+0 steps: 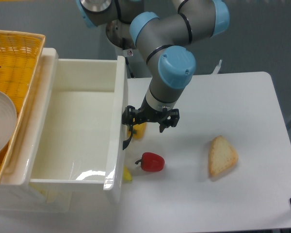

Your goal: Slide the top white drawer open

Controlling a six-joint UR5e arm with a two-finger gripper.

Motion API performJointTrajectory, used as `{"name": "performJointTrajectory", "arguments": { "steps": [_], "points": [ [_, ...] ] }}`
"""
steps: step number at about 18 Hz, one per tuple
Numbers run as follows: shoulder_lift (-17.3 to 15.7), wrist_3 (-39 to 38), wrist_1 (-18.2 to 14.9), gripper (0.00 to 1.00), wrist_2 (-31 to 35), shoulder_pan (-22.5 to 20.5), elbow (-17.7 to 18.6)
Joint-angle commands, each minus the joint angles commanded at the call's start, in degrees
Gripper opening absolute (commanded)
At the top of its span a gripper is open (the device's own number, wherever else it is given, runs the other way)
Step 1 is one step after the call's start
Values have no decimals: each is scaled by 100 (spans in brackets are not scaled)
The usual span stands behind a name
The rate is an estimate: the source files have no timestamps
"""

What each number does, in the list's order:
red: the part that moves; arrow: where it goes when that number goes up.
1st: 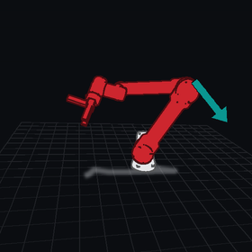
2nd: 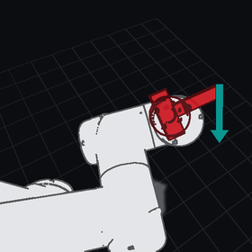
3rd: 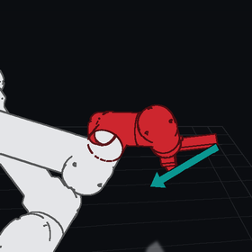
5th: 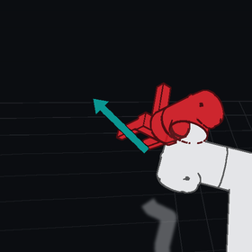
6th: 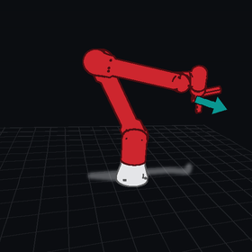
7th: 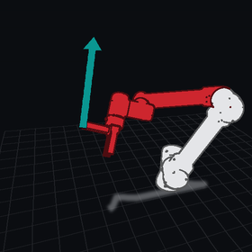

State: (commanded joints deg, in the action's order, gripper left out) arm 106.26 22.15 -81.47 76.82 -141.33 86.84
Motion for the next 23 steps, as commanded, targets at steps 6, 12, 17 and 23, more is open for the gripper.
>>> {"name": "performJointTrajectory", "arguments": {
  "steps": [6,12,17,23],
  "points": [
    [26,-9,9,100,-193,-9,9],
    [61,-9,35,100,-422,-9,9],
    [105,-9,44,100,-668,-131,9],
    [123,0,35,100,-773,-193,9]
  ]
}}
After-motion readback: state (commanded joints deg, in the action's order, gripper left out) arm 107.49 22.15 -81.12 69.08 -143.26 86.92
